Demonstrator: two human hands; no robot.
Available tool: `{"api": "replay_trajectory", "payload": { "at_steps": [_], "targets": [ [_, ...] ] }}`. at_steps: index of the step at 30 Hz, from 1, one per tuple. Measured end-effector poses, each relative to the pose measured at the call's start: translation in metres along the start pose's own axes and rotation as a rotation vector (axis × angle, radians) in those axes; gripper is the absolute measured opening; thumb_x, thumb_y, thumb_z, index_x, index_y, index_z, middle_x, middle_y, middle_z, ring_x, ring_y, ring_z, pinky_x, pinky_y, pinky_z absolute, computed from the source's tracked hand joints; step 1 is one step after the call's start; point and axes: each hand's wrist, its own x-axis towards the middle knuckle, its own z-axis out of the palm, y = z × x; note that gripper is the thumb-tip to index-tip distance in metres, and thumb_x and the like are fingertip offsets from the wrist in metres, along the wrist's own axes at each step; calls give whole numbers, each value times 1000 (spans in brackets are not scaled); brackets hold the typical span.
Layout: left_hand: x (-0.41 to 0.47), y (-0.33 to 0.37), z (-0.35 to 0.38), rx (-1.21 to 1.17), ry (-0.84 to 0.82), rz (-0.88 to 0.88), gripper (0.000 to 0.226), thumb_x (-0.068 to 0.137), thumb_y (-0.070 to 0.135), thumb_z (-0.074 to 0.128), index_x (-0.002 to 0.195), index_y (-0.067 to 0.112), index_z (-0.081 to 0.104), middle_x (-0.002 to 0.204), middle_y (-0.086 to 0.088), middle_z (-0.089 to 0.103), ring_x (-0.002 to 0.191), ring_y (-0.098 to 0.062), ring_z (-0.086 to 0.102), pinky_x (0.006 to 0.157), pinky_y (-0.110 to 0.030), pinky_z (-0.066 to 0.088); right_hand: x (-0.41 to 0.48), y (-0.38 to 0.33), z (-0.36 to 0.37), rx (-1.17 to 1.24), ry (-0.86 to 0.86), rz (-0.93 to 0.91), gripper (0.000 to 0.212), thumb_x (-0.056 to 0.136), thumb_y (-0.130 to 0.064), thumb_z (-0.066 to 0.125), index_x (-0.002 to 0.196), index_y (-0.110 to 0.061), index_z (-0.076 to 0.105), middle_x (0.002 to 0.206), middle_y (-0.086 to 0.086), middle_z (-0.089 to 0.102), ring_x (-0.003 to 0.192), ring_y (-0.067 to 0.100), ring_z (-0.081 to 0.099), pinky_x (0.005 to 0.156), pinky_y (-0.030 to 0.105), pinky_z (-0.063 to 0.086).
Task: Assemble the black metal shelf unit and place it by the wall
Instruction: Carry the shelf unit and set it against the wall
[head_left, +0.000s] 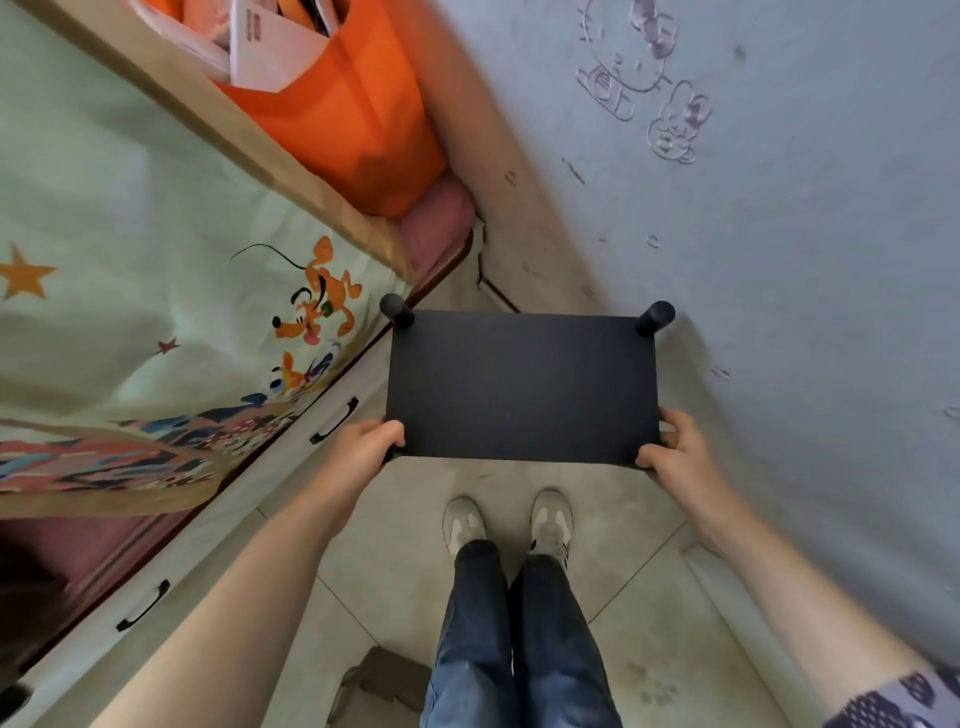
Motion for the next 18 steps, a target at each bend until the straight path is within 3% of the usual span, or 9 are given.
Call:
{"api": "replay_trajectory", "payload": {
  "at_steps": [2,5,8,10,13,15,18],
  "targets": [
    [1,-2,-2,64,-17,12,14,92,7,53,80,5,59,84,-9,58,83,-25,55,81,-36,43,-3,0,0,-75,-28,17,66,89,4,55,147,-15,31,126,12,56,107,26,61,96,46,51],
    [2,-1,-2,115,-25,44,21,96,12,54,103,-4,65,93,-16,62,85,-28,56,77,-37,43,-4,-3,2,-124,-27,28,64,89,-1,60,145,-12,31,126,13,56,103,26,62,94,45,52],
    [3,6,1,164,-57,40,12,99,18,53,106,12,62,108,-18,67,93,-33,63,76,-38,47,-4,-5,4,-200,-21,11,60,89,-6,62,141,-9,34,111,10,61,95,26,64,92,49,53],
    [5,9,3,186,-58,52,9,101,22,54,111,21,55,109,-12,66,95,-29,65,79,-40,52,-5,-8,6,-311,-14,-31,54,90,-8,61,138,-6,36,96,7,58,83,23,60,80,42,53],
    [8,11,6,190,-34,98,23,103,25,55,125,26,48,108,3,63,99,-22,64,88,-44,55,-8,-11,7,-422,6,-97,52,93,-10,59,139,-5,35,90,2,53,74,13,52,56,28,39],
    [8,10,8,158,-9,118,35,103,24,55,137,26,46,117,4,60,104,-21,62,89,-41,55,-11,-13,9,-480,41,-176,56,94,-10,57,143,-6,31,105,7,53,79,14,50,60,25,37],
    [9,5,10,75,2,109,41,103,20,57,142,23,47,127,0,59,108,-22,61,86,-39,55,-21,-23,13,-754,238,-480,64,90,-10,58,148,-6,29,139,16,41,108,29,51,87,39,48]
  ]
}}
